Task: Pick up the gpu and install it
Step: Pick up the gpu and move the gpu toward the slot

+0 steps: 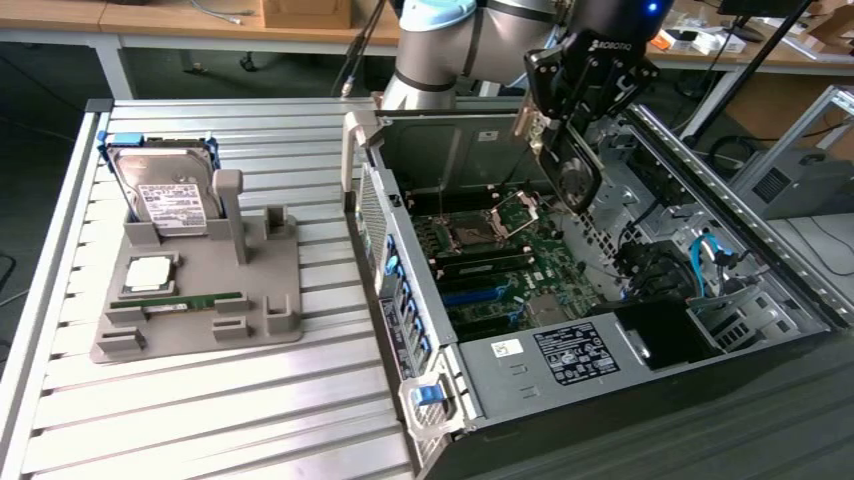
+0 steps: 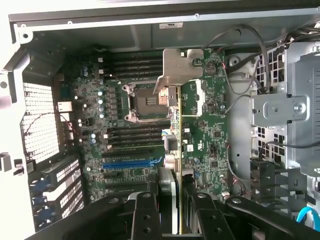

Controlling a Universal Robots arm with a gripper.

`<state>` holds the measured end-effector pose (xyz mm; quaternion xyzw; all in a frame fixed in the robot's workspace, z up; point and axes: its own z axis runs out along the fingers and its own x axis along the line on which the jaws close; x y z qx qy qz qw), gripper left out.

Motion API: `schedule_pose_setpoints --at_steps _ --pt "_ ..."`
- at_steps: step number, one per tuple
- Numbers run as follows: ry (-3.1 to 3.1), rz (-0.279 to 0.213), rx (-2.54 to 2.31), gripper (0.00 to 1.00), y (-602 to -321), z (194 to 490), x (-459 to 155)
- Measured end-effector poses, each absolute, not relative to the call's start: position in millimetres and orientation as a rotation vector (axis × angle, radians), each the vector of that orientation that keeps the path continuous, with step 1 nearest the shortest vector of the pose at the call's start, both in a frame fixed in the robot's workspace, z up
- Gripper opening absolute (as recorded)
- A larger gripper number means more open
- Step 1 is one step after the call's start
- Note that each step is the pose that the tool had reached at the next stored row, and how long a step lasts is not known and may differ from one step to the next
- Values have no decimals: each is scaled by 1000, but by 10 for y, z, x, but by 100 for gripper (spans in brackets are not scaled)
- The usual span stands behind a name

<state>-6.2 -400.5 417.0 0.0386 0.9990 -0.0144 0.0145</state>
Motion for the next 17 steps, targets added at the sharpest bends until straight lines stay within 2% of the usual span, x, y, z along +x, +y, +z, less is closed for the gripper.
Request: schedule_pose_setpoints --at_steps 17 --pt "3110 -45 120 30 -4005 4088 110"
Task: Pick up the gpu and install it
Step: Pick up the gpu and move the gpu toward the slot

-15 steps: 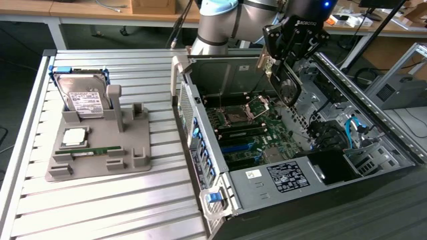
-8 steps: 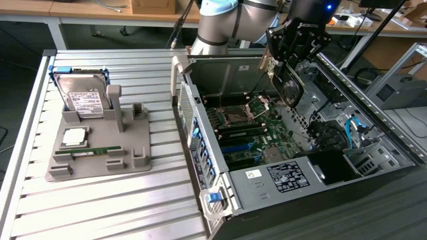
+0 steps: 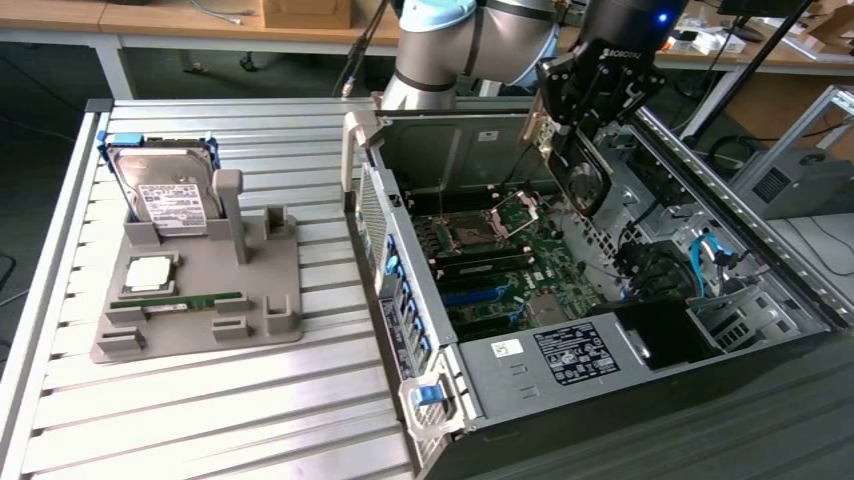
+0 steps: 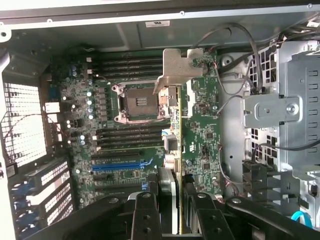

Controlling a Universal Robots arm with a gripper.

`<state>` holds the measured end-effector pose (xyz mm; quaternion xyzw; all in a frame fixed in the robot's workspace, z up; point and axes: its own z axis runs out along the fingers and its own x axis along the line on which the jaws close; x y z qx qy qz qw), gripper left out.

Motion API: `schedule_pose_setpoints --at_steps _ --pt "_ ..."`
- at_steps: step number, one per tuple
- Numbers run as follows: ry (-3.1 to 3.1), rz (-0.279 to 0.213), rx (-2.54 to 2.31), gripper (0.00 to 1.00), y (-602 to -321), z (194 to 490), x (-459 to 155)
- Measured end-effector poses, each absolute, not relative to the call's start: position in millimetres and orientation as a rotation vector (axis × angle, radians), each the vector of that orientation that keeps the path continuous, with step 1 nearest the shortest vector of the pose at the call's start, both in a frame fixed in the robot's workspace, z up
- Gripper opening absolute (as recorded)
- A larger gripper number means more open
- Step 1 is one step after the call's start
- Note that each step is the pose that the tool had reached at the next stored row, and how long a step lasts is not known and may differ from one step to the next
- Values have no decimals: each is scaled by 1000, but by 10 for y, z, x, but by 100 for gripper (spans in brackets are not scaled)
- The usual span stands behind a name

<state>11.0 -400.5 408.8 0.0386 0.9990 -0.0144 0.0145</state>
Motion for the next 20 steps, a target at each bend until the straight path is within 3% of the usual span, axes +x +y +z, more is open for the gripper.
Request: schedule_pose_setpoints --at_steps 20 --pt "3110 -45 120 30 -4005 3881 195"
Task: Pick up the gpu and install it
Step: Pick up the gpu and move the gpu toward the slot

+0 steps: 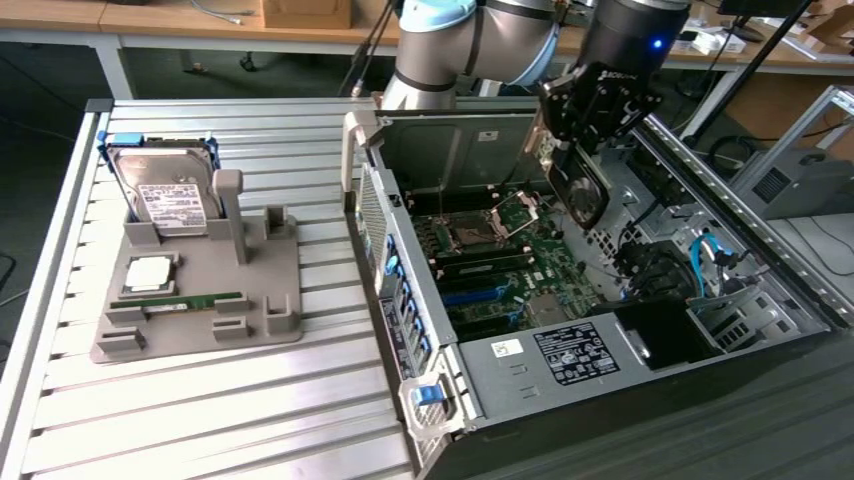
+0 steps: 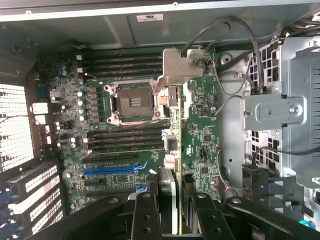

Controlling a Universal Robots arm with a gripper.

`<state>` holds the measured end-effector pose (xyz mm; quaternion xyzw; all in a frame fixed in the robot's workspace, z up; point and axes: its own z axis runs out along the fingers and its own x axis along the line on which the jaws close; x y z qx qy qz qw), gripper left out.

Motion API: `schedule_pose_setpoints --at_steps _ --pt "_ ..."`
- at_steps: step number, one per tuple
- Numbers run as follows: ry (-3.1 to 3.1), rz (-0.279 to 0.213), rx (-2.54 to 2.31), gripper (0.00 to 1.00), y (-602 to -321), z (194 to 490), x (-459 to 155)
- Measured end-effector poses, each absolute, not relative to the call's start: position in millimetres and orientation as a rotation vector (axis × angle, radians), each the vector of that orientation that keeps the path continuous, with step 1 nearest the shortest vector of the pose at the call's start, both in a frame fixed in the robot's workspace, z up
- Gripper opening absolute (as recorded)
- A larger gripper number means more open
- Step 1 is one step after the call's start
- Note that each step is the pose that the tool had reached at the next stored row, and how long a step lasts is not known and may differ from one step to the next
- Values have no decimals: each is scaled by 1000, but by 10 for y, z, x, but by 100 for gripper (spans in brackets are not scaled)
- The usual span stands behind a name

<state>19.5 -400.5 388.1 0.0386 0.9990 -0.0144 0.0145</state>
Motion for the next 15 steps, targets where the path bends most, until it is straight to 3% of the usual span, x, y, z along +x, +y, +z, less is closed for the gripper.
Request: schedule_pose_setpoints --at_steps 15 --pt "3110 -45 120 30 -4005 3830 206"
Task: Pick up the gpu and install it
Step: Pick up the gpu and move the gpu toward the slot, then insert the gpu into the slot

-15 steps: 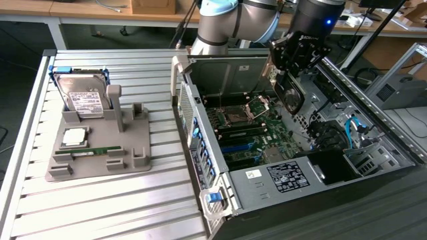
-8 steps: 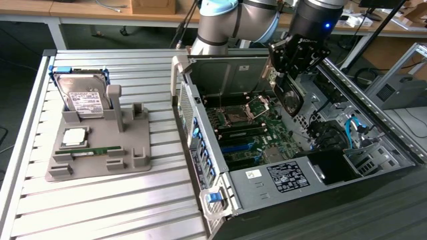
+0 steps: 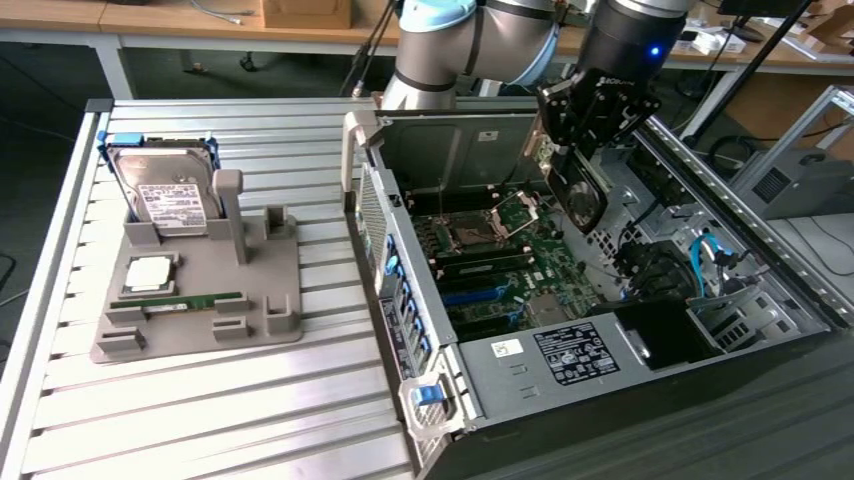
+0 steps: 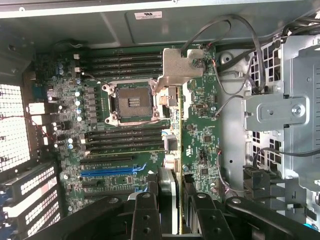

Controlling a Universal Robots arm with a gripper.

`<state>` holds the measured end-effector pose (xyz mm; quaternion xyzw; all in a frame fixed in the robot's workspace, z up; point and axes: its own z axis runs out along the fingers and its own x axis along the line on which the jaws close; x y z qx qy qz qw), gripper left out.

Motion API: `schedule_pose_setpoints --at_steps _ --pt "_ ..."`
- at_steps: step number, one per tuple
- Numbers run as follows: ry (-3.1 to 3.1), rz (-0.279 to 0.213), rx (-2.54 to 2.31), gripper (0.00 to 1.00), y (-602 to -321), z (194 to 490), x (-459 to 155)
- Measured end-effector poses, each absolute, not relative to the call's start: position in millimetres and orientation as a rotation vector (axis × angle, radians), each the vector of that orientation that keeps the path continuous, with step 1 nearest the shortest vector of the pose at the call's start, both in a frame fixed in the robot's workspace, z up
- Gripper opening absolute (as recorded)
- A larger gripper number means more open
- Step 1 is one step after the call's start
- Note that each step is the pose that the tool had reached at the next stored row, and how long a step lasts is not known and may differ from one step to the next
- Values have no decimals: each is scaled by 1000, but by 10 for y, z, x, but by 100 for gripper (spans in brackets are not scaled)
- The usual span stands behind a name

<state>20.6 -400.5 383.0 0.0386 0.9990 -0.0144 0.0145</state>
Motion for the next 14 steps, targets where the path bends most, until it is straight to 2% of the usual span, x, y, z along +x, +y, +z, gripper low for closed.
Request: schedule_pose_setpoints --at_steps 14 --pt "3111 -43 16 30 -4005 3830 207"
